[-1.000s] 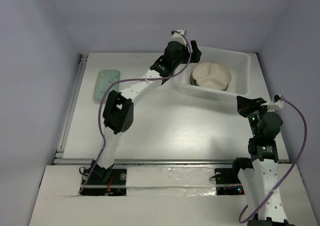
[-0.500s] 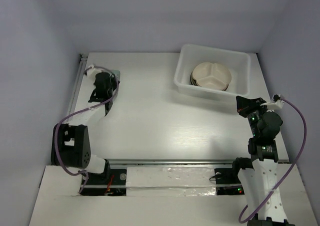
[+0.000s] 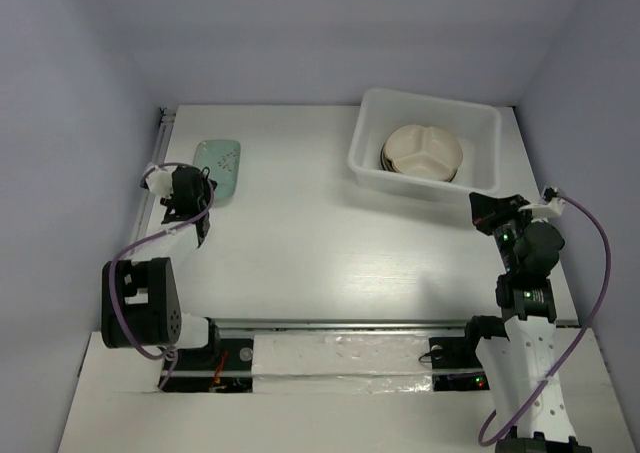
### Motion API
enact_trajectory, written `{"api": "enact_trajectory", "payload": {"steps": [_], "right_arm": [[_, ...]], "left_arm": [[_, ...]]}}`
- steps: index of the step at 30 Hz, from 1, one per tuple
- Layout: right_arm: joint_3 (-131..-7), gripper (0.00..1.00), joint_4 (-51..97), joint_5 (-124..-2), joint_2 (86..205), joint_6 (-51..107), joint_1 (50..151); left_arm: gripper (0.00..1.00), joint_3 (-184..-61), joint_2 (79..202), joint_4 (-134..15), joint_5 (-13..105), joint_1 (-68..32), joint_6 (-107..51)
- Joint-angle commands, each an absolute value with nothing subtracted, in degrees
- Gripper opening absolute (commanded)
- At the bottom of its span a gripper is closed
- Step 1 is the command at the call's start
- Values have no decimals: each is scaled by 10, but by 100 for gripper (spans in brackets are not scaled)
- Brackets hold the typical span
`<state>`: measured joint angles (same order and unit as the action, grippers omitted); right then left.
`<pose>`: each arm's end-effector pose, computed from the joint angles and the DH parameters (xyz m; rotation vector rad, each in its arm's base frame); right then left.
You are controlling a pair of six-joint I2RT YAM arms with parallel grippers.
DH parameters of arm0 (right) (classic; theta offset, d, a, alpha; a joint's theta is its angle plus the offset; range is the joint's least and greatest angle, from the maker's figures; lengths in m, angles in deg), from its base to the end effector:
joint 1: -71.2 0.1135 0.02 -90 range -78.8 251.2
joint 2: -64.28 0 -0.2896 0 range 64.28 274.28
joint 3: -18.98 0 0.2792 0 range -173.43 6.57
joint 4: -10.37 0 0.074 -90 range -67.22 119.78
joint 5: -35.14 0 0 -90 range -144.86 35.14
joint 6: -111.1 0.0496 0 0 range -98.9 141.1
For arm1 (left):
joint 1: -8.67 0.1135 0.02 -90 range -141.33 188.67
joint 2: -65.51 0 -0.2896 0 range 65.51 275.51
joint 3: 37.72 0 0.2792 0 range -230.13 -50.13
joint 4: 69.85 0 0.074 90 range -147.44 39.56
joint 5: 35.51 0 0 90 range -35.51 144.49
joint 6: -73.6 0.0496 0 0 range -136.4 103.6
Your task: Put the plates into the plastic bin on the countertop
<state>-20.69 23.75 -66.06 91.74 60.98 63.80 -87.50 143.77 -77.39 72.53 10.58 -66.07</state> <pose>0.1585 -0.0109 0.3036 0.5056 1.5421 0.5947 0.3190 0.0260 0.2206 -1.0212 1.6328 -0.2554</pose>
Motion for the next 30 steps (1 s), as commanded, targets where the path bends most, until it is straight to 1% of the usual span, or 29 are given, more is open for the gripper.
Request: {"api": "enact_trajectory", "payload": {"steps": [1,11,17,21,22,27,28,30], "right_arm": [[-212,7,207,-672,915,607,642],[-211,7,204,-675,918,608,642],[-211,7,201,-675,921,608,642],[-209,7,200,-675,922,609,642],[-209,7,200,-676,923,610,642],[-208,7,198,-675,925,610,642],[-208,7,198,-675,926,610,642],[-208,7,198,-675,926,610,642]], "left_arm": [[49,-885,1461,-756,736,116,-682],[49,-905,1544,-762,688,138,-716],[47,-927,1604,-784,654,154,-727],[44,-943,1624,-782,649,154,-723],[41,-946,1627,-779,652,154,-721],[35,-970,1654,-769,652,160,-717],[30,-971,1657,-770,650,160,-717],[17,-971,1665,-779,638,160,-709]]}}
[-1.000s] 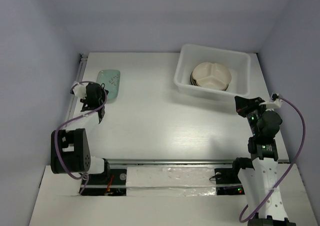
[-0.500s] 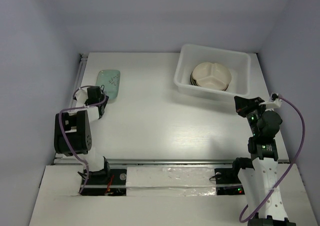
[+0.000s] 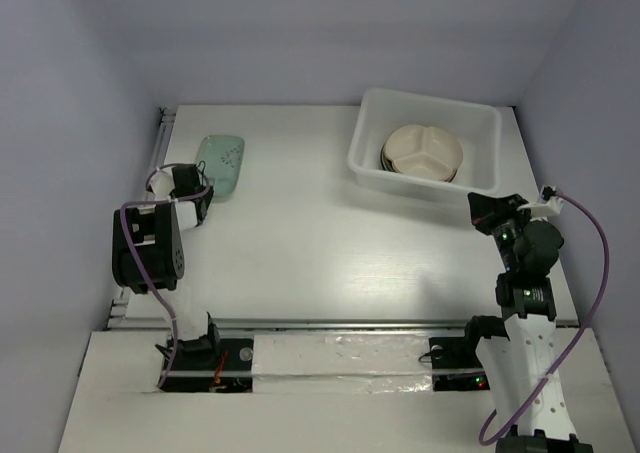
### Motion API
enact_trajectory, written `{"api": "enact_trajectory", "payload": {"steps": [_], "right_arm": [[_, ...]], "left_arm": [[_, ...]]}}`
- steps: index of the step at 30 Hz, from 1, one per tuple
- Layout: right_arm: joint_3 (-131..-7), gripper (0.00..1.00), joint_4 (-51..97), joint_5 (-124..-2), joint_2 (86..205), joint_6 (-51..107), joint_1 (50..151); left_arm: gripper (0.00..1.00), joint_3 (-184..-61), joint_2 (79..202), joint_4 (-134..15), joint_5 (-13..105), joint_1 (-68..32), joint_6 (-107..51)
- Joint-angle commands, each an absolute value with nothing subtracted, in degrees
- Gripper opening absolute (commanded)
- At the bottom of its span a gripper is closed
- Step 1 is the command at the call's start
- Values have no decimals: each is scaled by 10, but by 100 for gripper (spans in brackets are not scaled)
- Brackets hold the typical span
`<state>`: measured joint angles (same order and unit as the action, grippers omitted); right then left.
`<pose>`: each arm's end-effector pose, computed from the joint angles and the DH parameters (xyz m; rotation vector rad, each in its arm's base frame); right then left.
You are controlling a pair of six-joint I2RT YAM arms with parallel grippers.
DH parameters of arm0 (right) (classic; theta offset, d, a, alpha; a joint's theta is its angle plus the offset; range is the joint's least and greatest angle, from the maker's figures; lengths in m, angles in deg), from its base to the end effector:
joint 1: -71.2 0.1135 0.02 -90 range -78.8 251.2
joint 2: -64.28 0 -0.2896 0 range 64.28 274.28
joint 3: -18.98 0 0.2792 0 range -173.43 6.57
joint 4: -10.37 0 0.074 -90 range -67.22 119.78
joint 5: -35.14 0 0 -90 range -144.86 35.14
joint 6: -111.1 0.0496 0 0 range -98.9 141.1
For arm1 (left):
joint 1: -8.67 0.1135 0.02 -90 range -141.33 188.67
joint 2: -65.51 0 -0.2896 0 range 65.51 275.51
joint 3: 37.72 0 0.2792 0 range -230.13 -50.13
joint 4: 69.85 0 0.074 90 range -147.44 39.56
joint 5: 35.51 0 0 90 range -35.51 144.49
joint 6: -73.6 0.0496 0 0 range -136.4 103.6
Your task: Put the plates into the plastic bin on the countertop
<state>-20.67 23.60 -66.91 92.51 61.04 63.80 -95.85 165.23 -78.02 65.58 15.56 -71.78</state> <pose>0.1610 -0.0105 0.3019 0.5008 1.5569 0.6065 0.3762 0.0551 0.1460 -1.2092 1.7843 -0.2852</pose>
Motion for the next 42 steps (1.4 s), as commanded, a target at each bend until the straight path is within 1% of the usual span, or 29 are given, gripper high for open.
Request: {"api": "enact_trajectory", "payload": {"steps": [1,2,3,7,12,19,26,36,41,42], "right_arm": [[-209,7,200,-673,926,610,642],[-209,7,200,-673,925,610,642],[-209,7,200,-673,925,609,642],[-209,7,201,-672,925,609,642],[-209,7,199,-672,925,609,642],[-210,7,203,-666,922,607,642],[-210,7,205,-663,924,606,642],[-211,7,207,-656,924,606,642],[-211,7,206,-653,927,605,642],[-212,7,207,-652,927,604,642]], "left_arm": [[7,-971,1667,-784,635,160,-706],[2,-970,1671,-795,633,160,-703],[0,-966,1671,-799,628,160,-701],[0,-944,1661,-826,620,160,-695],[0,-893,1597,-907,593,165,-675],[0,-841,1536,-1016,491,165,-722],[0,-816,1474,-1056,450,154,-750],[0,-834,1392,-1045,407,143,-763],[0,-884,1357,-1017,404,93,-756],[0,-911,1356,-1009,409,67,-750]]}}
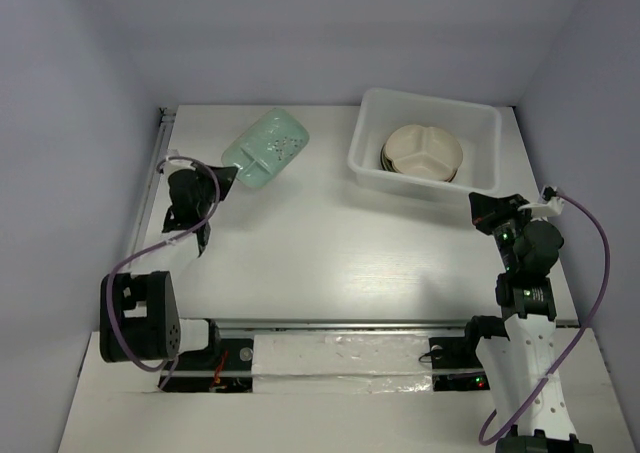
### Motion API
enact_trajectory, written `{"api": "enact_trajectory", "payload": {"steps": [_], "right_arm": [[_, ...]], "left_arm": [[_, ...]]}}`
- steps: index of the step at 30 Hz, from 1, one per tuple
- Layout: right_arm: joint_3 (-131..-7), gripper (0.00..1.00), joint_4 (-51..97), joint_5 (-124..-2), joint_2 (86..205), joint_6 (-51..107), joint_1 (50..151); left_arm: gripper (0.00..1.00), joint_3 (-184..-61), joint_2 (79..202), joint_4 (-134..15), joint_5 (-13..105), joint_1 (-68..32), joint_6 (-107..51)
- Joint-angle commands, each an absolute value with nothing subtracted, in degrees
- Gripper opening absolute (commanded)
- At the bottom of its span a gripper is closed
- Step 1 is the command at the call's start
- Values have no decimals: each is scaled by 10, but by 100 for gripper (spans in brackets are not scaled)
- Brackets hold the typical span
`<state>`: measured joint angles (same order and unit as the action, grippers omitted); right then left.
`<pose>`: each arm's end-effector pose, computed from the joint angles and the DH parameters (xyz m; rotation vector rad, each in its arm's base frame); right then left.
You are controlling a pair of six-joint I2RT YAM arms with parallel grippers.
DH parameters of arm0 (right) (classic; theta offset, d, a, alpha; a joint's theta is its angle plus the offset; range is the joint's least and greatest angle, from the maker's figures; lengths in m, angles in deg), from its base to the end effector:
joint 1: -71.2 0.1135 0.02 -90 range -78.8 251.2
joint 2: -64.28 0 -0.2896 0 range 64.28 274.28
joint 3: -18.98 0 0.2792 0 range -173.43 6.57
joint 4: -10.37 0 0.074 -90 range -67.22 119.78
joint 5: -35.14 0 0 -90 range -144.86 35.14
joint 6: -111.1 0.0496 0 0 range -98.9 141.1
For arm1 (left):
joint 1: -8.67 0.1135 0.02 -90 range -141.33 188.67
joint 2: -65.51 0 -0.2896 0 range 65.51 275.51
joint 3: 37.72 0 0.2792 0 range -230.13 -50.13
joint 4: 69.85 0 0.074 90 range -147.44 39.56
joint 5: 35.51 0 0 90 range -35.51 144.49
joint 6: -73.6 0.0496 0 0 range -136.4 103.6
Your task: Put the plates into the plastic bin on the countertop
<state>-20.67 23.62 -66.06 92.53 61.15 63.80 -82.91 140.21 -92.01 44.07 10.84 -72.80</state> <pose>0.1611 -0.0112 0.3018 0.5135 1.5524 0.5962 0.3085 0.0027 0.2396 -0.7408 1.6105 -0.8516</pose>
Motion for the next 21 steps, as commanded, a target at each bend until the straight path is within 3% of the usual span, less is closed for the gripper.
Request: {"api": "enact_trajectory", "payload": {"steps": [1,10,21], "right_arm": [[-212,7,207,-652,927,605,642],[-212,7,213,-642,921,603,642],[-215,7,217,-640,914,601,642]], "left_arm": [[0,-927,1357,-1003,416,52,-749],[0,-1147,1478,-966,449,-96,-735],[0,-1470,1756,-896,446,-230,-734]]}}
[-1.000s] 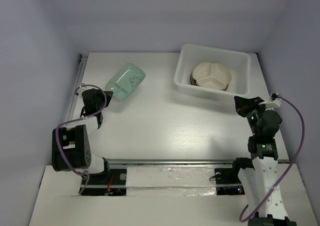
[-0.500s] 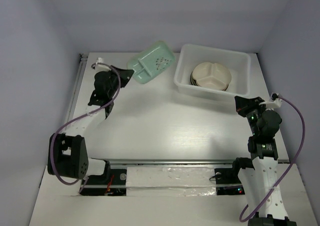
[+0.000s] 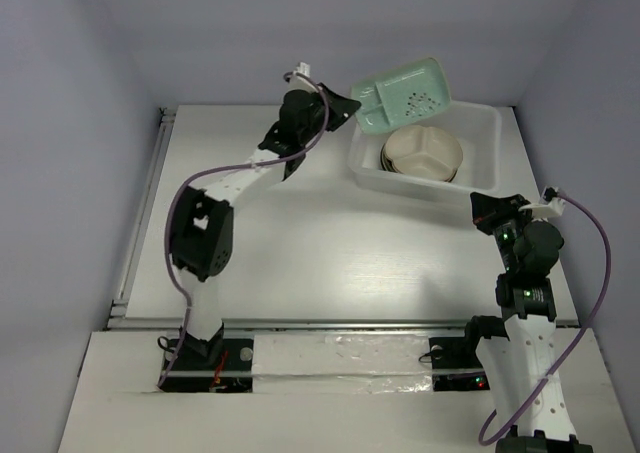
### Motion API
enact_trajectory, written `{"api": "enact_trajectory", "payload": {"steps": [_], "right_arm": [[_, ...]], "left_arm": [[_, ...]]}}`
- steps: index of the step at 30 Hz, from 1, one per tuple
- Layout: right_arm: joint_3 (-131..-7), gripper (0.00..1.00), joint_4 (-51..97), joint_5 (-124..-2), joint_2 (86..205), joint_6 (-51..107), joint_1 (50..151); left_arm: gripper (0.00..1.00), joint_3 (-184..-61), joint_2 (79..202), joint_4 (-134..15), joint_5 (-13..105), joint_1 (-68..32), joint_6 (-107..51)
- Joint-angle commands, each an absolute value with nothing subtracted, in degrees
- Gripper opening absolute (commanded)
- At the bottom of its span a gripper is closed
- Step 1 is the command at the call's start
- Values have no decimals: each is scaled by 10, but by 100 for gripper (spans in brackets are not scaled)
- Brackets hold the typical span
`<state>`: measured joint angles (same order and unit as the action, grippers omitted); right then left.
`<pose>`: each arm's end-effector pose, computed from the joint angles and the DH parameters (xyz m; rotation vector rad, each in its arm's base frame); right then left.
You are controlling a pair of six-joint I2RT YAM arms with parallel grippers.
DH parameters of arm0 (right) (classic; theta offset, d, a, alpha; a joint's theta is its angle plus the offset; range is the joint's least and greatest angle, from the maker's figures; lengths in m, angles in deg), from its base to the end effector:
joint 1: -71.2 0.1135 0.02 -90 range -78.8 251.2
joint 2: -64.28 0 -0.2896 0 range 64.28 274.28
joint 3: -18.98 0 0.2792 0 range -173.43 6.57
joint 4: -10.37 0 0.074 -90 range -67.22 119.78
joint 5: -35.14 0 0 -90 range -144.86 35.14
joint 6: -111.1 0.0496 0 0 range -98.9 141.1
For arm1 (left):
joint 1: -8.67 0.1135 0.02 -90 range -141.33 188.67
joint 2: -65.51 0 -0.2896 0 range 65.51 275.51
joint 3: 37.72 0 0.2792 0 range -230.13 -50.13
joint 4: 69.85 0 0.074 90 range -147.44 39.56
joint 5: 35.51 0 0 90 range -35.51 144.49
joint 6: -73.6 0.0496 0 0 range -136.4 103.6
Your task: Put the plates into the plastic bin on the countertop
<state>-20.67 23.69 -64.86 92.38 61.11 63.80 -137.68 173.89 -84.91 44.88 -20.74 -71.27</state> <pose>0.1606 -0.0122 0.3020 0.5274 1.5444 0.5792 0.4398 -0.2574 0.3617 -0.2043 1.5864 -1.2993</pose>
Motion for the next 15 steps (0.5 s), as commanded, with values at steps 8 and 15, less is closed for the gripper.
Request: {"api": "enact_trajectory", "payload": {"steps": [8,15], "right_arm": [[-213,7,216,-643,913,600,642],[-212,7,214,-647,914,601,642]], "left_arm": [[0,-1695,1938,-811,441,-280,-724],[0,-1770,2019,-763,452,-286,-718]]}}
